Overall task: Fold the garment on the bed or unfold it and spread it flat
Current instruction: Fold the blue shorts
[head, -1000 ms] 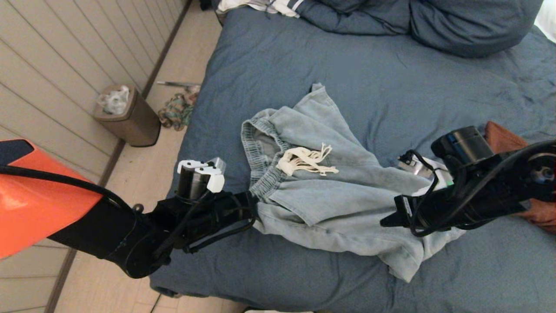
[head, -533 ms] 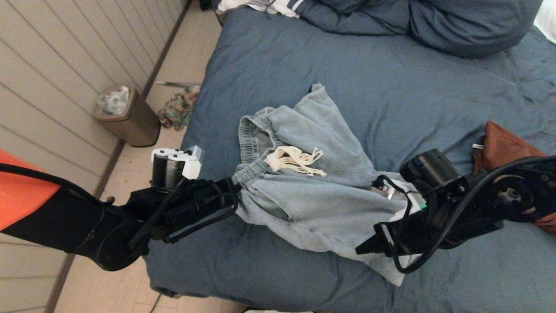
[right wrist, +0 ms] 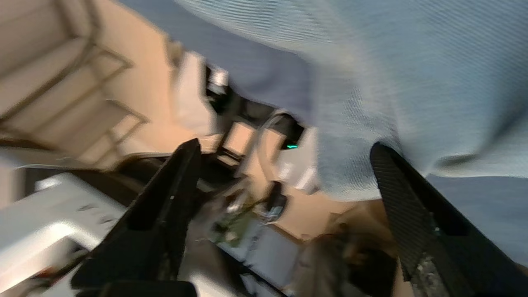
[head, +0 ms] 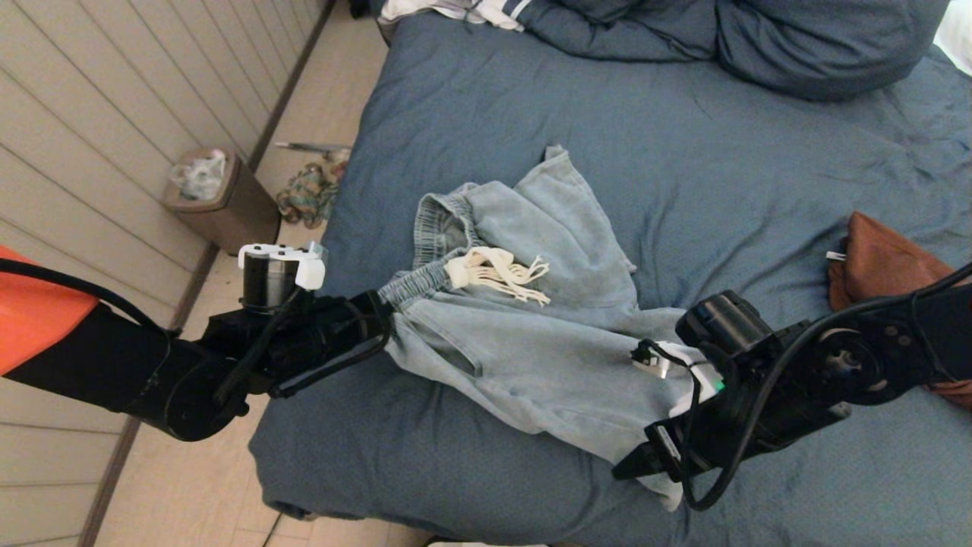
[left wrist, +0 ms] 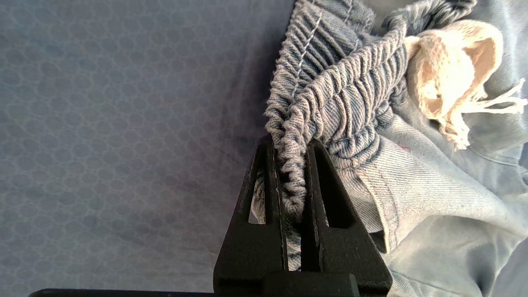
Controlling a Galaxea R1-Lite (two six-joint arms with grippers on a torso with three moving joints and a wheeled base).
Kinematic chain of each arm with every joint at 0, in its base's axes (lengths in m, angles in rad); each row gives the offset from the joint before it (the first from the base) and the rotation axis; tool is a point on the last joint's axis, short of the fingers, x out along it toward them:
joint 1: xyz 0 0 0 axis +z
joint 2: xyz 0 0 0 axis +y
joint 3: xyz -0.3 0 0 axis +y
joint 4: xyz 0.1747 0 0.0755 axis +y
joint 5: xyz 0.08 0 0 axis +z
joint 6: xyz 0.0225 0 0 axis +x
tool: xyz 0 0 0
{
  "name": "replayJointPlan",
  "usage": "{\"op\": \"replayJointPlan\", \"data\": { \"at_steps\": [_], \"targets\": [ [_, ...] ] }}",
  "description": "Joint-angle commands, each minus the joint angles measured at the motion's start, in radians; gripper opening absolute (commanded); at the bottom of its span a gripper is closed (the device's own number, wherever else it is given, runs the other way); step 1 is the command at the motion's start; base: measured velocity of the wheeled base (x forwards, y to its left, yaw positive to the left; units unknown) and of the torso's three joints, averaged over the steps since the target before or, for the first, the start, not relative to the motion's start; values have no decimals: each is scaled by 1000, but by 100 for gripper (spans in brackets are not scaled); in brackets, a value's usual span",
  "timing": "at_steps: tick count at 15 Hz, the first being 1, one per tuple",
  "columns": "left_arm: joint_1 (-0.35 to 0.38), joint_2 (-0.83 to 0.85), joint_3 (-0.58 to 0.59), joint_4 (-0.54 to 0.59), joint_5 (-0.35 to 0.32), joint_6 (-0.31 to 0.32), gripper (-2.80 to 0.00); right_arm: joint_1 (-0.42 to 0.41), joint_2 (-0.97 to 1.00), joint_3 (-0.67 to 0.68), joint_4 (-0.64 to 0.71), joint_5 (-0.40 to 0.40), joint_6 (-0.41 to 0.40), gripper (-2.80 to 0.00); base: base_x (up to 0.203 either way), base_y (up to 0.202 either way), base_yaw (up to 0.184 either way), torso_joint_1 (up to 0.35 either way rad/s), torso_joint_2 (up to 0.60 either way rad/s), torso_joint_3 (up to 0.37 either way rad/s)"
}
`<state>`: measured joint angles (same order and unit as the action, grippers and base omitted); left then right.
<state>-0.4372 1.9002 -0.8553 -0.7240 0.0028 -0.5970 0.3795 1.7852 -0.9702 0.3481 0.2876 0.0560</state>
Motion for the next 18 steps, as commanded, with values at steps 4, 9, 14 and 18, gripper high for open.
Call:
{"op": "replayJointPlan", "data": {
  "at_steps": [4, 9, 14, 18],
  "targets": [
    [2, 26, -1, -9, 0, -3, -280, -8, 16, 15, 11, -38, -21, 0, 0, 0, 0, 0, 0, 0],
    [2, 30, -1, -12, -1, -3, -280, -64, -62, 25, 21, -39, -84, 0, 0, 0, 0, 0, 0, 0],
    [1, 31, 1, -9, -1, -4, -280, -65, -124, 40, 120, -39, -186, 0, 0, 0, 0, 0, 0, 0],
    [2, 18, 6, -5, -1, -4, -280, -65, 2, 59, 118, -40, -261, 0, 0, 0, 0, 0, 0, 0]
  ]
}}
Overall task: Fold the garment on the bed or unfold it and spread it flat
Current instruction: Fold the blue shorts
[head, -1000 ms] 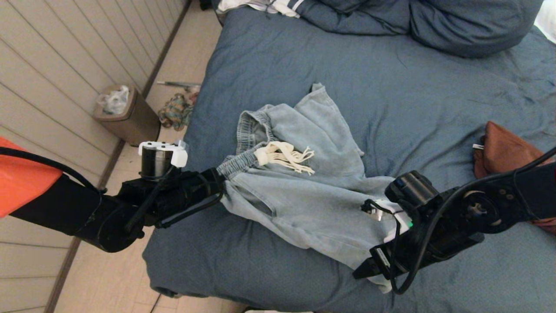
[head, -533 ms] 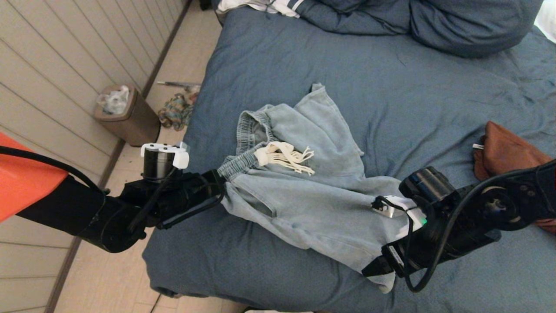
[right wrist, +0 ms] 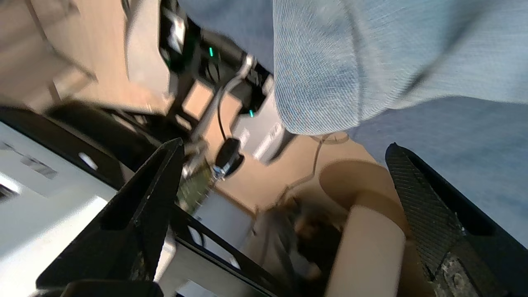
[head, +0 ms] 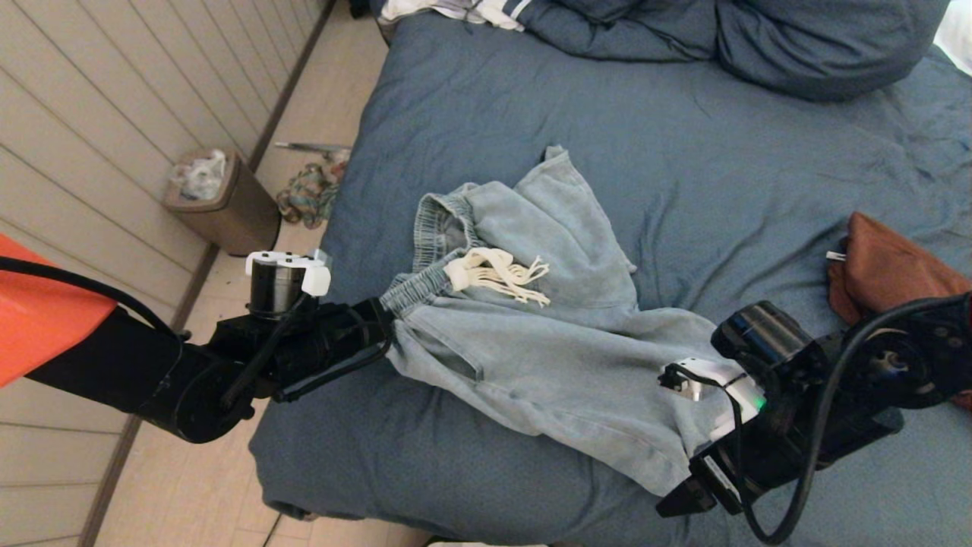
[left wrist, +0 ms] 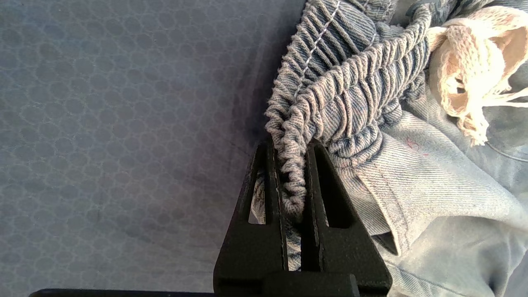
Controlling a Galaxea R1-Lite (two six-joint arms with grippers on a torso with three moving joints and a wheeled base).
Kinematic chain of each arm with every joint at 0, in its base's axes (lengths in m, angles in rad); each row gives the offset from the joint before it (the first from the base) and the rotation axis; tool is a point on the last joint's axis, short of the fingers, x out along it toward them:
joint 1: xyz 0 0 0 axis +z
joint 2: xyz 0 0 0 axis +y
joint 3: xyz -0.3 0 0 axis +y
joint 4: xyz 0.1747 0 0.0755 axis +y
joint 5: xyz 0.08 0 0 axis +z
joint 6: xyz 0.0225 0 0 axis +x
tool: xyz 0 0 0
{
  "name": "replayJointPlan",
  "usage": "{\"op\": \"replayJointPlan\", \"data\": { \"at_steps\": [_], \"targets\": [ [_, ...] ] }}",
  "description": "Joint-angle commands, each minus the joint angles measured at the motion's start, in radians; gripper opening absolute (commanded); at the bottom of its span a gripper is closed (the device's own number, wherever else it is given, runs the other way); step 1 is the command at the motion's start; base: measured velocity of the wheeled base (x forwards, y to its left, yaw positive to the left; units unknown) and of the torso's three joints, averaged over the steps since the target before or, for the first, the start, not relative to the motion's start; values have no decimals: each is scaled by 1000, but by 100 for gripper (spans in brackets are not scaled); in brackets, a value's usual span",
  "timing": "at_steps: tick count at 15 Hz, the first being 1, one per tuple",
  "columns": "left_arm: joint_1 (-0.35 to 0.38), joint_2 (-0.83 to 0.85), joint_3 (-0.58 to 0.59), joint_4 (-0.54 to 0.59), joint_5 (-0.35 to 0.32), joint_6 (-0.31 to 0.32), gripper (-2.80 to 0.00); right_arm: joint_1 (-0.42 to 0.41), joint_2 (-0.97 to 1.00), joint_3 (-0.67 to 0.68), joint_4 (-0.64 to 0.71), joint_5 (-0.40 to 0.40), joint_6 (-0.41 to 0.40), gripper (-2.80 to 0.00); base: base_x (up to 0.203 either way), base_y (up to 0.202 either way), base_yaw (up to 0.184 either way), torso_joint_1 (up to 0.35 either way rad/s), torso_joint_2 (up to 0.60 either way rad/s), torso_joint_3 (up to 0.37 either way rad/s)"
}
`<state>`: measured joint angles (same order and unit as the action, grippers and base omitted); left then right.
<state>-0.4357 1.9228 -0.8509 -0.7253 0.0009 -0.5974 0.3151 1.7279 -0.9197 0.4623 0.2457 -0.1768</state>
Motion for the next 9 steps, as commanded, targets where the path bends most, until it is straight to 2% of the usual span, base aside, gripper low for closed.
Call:
{"op": "replayJointPlan", "data": {
  "at_steps": [1, 7, 9],
  "targets": [
    [0, 1, -1, -5, -1, -4, -280, 0, 76, 14, 0, 1, -44, 0, 0, 0, 0, 0, 0, 0],
    [-1, 9, 3, -2, -7, -4, -280, -14, 135, -2, -12, 0, -43, 0, 0, 0, 0, 0, 0, 0],
    [-4, 7, 6, -6, -9, -4, -280, -39, 173, -11, -60, 3, -41, 0, 0, 0, 0, 0, 0, 0]
  ]
}}
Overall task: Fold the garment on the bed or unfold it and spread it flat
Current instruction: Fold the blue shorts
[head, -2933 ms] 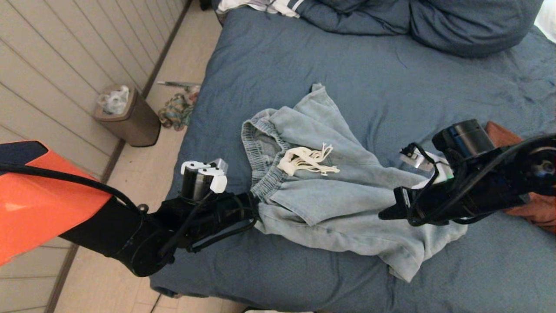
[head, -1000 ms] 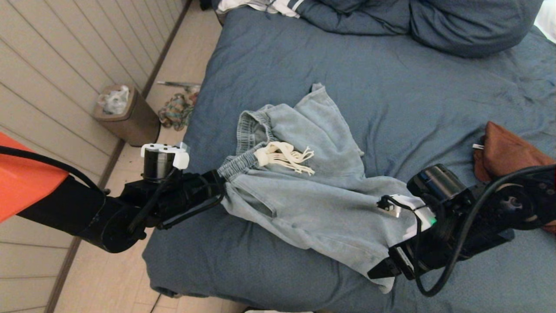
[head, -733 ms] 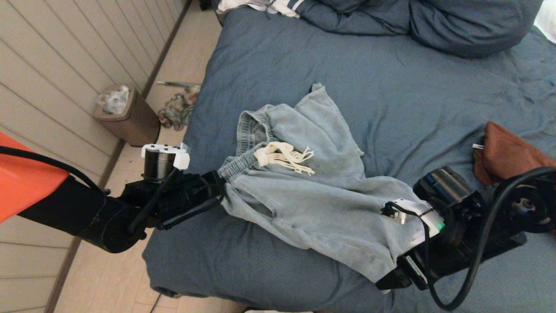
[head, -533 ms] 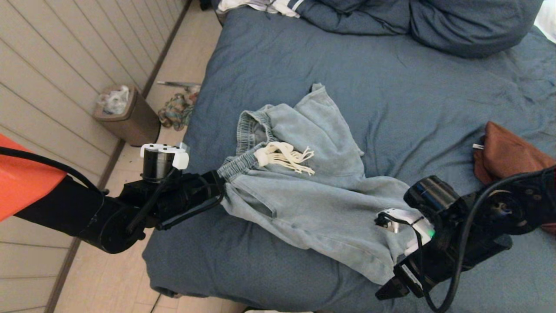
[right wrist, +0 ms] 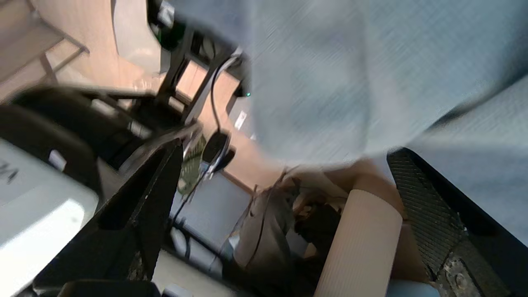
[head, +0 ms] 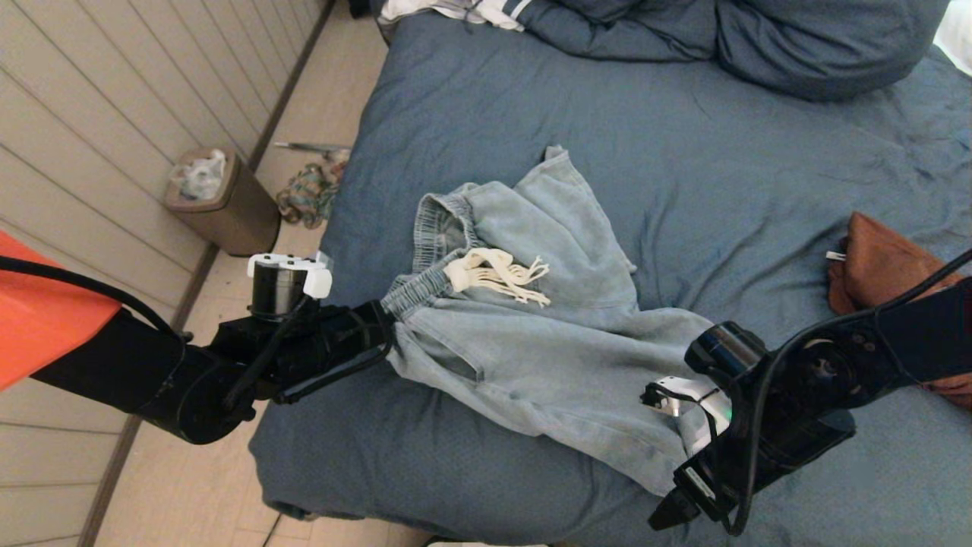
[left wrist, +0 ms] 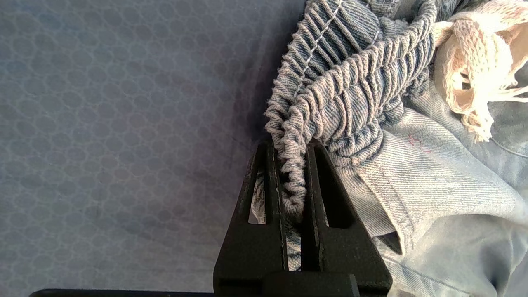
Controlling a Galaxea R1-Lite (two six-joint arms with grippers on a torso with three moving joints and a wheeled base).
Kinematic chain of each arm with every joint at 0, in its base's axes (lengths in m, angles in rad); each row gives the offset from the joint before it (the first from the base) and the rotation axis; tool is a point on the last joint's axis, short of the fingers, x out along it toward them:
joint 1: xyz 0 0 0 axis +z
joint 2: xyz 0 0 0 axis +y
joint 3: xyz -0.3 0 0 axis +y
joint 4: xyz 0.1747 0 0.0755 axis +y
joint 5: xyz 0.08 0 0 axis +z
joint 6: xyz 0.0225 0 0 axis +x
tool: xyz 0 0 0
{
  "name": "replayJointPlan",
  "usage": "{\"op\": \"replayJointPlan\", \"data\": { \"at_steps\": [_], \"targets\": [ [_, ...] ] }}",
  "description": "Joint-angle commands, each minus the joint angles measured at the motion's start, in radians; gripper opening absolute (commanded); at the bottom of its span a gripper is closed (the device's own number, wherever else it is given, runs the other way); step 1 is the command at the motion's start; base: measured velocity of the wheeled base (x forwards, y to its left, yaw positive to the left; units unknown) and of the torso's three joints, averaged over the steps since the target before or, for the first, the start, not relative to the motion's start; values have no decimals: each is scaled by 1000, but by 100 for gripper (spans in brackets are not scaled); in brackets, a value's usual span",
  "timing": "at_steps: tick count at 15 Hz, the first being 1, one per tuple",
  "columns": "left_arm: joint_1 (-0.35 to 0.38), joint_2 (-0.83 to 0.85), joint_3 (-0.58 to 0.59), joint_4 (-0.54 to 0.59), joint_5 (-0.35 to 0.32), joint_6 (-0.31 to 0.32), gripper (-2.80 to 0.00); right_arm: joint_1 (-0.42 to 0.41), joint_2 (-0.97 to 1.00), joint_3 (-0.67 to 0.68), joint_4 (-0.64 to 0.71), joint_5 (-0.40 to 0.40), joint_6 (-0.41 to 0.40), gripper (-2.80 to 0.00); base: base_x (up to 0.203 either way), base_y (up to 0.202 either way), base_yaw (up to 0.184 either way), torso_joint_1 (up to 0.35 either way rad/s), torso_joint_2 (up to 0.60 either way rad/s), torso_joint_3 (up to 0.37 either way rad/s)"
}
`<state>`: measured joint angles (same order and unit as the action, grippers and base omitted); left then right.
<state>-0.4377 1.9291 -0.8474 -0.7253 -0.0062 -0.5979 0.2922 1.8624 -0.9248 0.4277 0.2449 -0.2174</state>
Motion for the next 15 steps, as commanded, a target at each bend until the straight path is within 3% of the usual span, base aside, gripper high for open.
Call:
{"op": "replayJointPlan", "data": {
  "at_steps": [1, 2, 3, 15],
  "targets": [
    [-3, 1, 3, -5, -1, -5, -280, -27, 49, -8, -61, 6, 2, 0, 0, 0, 0, 0, 0, 0],
    [-3, 2, 4, -5, -1, -7, -280, -32, 60, -9, -75, 7, 5, 0, 0, 0, 0, 0, 0, 0],
    [-4, 1, 4, -5, -1, -7, -280, -40, 64, -11, -79, 7, 10, -280, 0, 0, 0, 0, 0, 0],
    [-19, -4, 24, -16, 3, -9, -280, -44, 19, 13, -180, 9, 57, -280, 0, 0, 0, 0, 0, 0]
  ]
}}
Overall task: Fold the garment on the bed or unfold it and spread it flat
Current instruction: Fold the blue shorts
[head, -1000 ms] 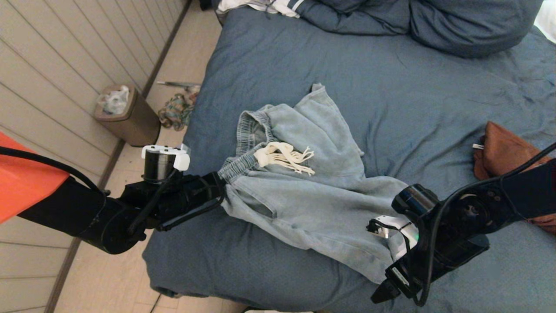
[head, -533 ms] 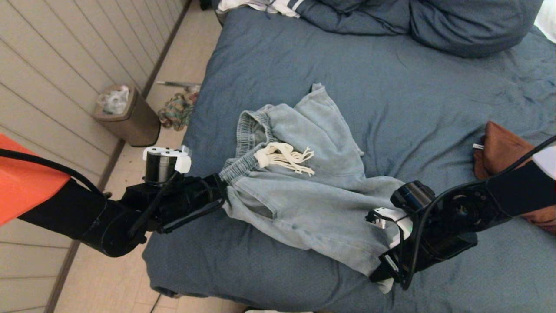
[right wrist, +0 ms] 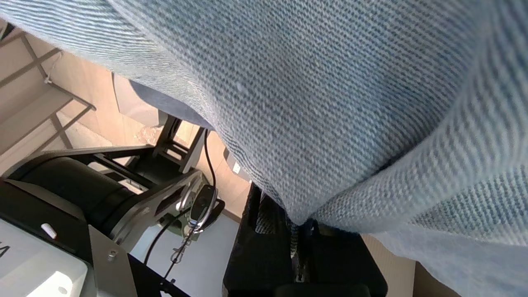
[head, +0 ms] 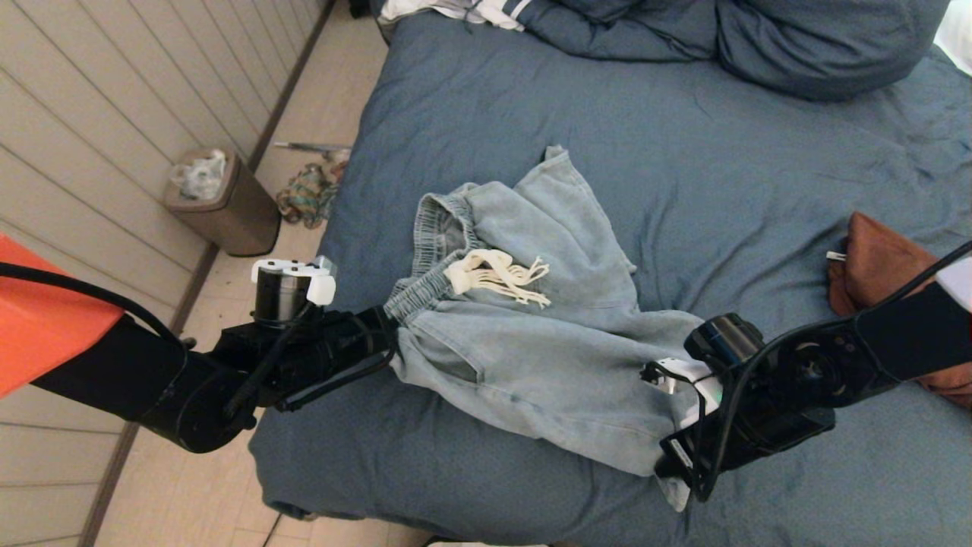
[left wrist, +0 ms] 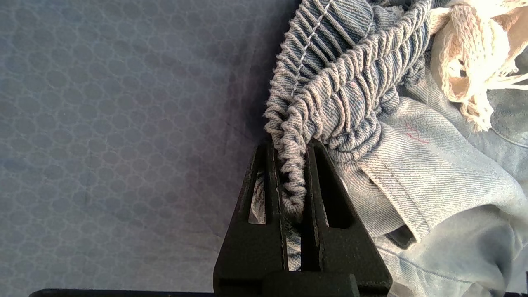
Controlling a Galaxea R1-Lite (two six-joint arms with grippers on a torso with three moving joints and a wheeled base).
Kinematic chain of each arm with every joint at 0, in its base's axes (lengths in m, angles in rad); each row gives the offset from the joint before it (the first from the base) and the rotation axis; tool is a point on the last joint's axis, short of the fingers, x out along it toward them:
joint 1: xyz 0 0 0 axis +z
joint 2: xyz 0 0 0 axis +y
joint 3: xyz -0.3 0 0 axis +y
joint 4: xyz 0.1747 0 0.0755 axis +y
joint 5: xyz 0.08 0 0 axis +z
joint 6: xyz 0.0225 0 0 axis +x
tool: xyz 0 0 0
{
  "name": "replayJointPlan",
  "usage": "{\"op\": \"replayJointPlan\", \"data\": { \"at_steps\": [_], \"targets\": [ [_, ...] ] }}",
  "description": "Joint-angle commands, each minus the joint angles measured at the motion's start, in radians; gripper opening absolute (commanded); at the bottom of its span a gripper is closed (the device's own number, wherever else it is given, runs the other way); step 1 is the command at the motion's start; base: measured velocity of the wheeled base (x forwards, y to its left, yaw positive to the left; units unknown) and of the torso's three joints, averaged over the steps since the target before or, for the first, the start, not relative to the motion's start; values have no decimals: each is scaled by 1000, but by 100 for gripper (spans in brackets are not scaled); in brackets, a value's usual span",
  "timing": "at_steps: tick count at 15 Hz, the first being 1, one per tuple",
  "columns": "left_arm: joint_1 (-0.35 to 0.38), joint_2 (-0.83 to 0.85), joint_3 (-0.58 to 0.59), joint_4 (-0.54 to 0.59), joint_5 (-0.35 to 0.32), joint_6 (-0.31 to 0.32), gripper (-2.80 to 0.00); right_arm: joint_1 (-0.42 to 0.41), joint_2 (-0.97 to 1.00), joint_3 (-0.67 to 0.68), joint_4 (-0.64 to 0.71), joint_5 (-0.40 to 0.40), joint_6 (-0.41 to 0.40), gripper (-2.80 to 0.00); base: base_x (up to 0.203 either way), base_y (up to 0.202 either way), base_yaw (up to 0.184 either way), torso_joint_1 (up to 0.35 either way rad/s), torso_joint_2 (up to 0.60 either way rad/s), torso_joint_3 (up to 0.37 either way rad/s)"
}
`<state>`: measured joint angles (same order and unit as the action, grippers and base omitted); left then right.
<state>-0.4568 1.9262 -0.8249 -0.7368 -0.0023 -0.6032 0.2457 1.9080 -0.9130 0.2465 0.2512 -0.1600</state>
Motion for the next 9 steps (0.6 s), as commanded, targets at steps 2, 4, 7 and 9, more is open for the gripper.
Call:
{"op": "replayJointPlan", "data": {
  "at_steps": [2, 4, 7, 9],
  "targets": [
    [-9, -2, 7, -4, -1, -4, -280, 5, -91, 13, 6, 5, 2, -280, 0, 0, 0, 0, 0, 0],
    [-40, -18, 48, 9, 0, -5, -280, -4, -159, 47, 27, -1, 15, -280, 0, 0, 0, 0, 0, 0],
    [-90, -117, 127, 39, 3, -6, -280, -146, -196, 56, 173, 0, 0, -280, 0, 0, 0, 0, 0, 0],
    [-137, -203, 196, 153, 1, -14, -280, -233, -241, 83, 257, 6, -66, -280, 0, 0, 0, 0, 0, 0]
  ]
}}
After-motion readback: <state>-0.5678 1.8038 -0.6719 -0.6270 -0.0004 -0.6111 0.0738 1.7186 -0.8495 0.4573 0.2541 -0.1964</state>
